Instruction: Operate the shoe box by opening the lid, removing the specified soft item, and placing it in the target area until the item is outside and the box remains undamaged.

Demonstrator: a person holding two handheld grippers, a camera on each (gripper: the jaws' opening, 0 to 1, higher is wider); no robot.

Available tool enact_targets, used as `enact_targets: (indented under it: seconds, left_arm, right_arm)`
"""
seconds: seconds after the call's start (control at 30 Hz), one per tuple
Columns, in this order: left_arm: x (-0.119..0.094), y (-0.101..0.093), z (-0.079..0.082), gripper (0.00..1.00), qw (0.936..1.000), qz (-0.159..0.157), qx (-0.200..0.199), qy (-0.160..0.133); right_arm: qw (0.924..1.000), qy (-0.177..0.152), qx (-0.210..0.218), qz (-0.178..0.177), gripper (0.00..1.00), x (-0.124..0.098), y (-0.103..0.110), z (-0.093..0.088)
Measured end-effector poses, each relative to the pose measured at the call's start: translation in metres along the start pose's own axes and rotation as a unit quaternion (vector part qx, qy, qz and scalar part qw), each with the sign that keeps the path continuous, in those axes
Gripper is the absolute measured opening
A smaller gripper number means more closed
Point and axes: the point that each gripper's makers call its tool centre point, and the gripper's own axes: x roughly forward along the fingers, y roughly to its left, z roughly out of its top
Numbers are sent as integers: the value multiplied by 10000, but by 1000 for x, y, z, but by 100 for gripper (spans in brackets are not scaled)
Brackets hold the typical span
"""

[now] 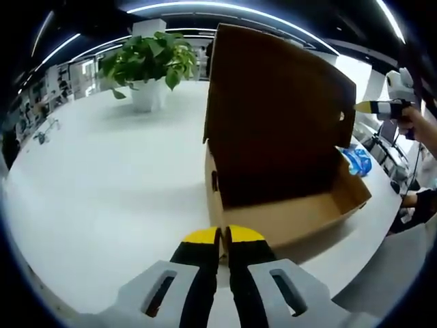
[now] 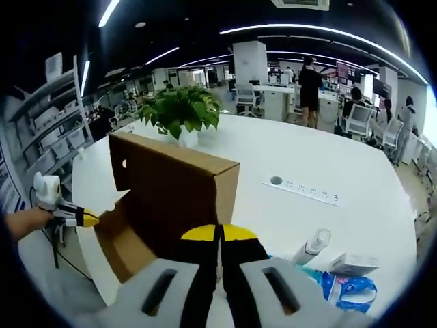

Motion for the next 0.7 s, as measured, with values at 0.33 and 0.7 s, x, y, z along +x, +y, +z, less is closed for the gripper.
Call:
enact_targets:
  seconds: [0.33,0.7]
  left_arm:
    - [0,0,1,2,10000,-18,-36,-8]
    - [-5,2,12,4,9998,71,-23,-207]
  right_arm:
    - [9998,-164,122,-32,0,-10,10,-8]
    - [9995,-287,153,-62,0,-19,18,-18]
